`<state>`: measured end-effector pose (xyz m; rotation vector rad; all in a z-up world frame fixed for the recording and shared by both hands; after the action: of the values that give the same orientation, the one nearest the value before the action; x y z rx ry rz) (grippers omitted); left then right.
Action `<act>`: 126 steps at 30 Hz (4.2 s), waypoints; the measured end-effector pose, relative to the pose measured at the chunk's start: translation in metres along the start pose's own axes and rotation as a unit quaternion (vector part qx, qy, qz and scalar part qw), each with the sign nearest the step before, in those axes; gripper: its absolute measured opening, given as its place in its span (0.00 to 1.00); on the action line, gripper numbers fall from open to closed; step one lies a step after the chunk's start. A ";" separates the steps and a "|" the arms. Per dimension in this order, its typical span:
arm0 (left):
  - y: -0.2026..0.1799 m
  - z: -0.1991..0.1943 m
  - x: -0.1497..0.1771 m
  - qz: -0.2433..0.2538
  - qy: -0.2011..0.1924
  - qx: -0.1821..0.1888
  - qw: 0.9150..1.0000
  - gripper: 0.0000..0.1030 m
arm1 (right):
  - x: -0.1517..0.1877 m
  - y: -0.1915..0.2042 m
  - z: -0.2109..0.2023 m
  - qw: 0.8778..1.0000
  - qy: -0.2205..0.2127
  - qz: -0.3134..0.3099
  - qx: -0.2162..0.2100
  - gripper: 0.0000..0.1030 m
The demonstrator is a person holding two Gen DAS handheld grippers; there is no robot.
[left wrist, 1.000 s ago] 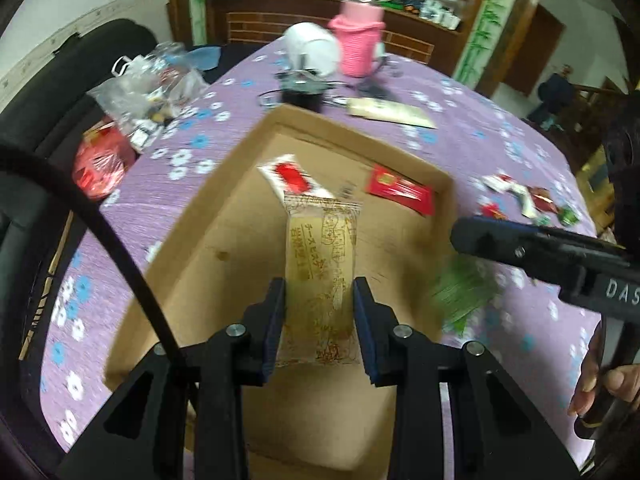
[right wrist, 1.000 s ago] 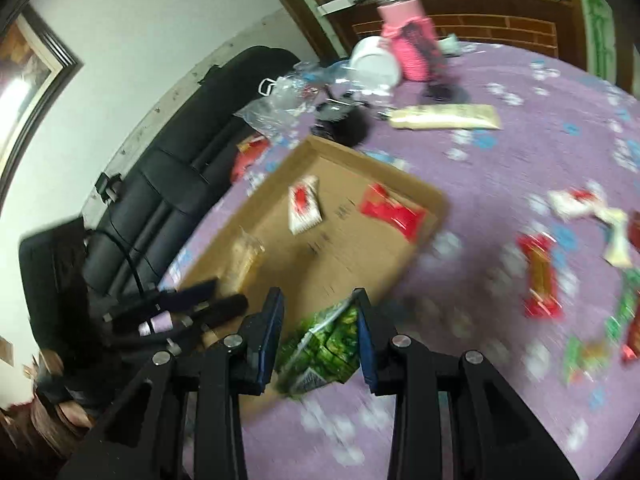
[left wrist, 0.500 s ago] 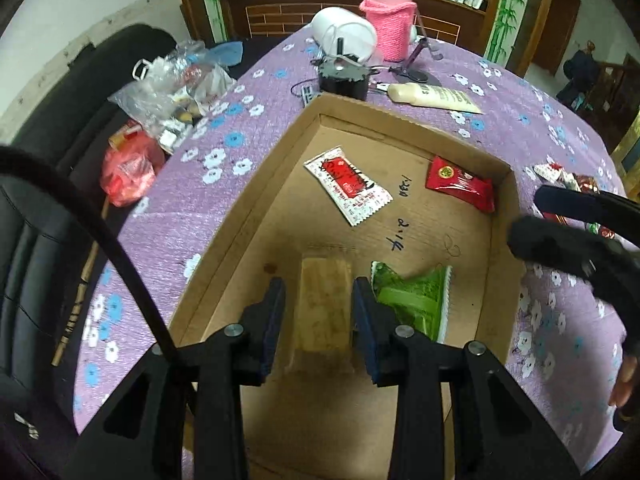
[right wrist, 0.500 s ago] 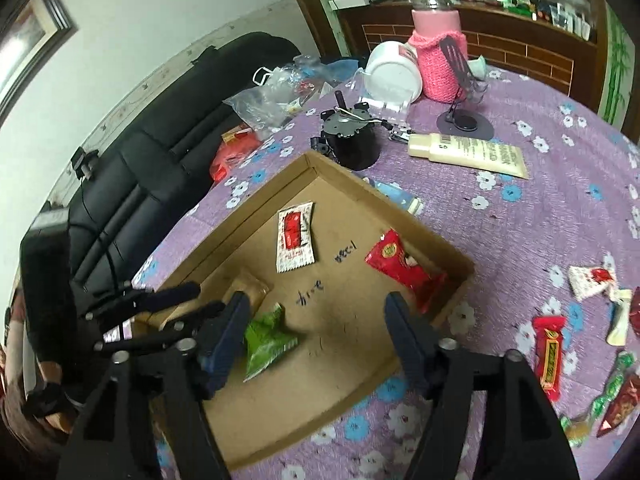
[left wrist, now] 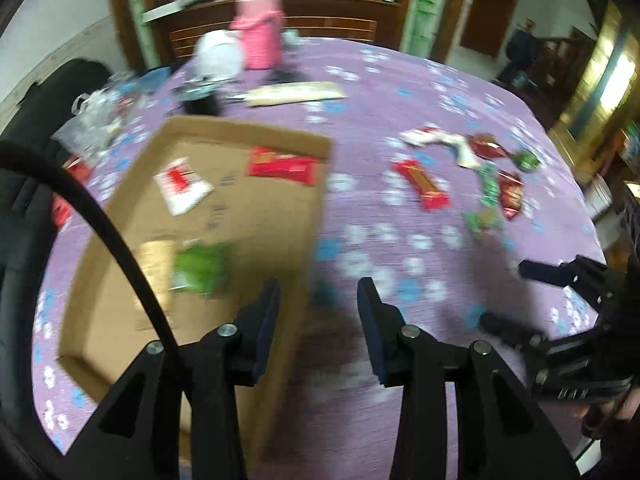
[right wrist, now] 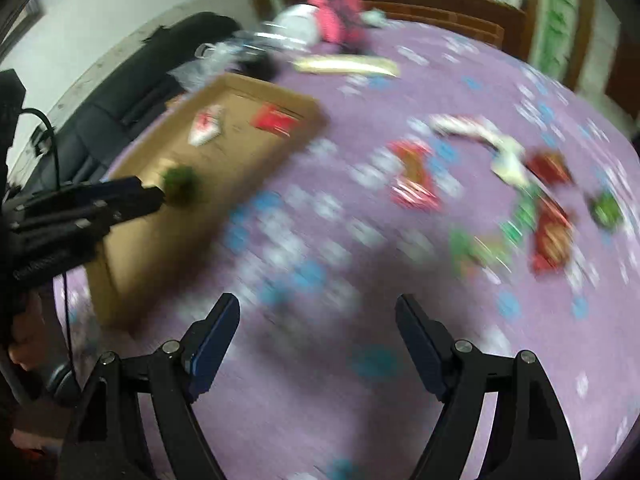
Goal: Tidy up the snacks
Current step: 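Grasp the green-wrapped candy with the left gripper while the right grasps the brown packet, then carry the green candy bag and brown packet into the tray with both grippers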
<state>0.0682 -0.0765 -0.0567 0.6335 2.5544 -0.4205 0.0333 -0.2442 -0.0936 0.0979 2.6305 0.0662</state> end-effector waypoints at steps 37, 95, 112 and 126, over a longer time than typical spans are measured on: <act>-0.160 0.138 -0.053 0.247 0.121 0.100 0.956 0.34 | -0.029 -0.156 0.041 0.999 -0.028 0.008 -0.017 0.77; -0.183 0.148 -0.065 0.234 0.146 0.128 0.953 0.30 | -0.014 -0.179 0.037 0.999 -0.019 -0.025 0.033 0.33; -0.151 0.088 0.025 0.083 0.087 0.101 0.988 0.29 | 0.053 -0.147 0.000 1.000 -0.014 0.011 0.012 0.32; -0.129 0.046 0.087 0.032 0.060 0.109 0.992 0.29 | 0.105 -0.099 -0.027 0.999 0.001 0.044 0.016 0.32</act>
<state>-0.0478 -0.1729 -0.1167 0.8400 2.6148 -0.6641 -0.0772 -0.3350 -0.1278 0.2243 2.6282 0.0544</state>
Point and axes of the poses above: each gripper's, at about its wrist camera, not at the fingertips, and z roughly the way its jaws point, y to its left, x to its underside, the point moved 3 cm from there along z, roughly the way its jaws point, and after that the axes turned 8 degrees about x, right-handed, at the moved point
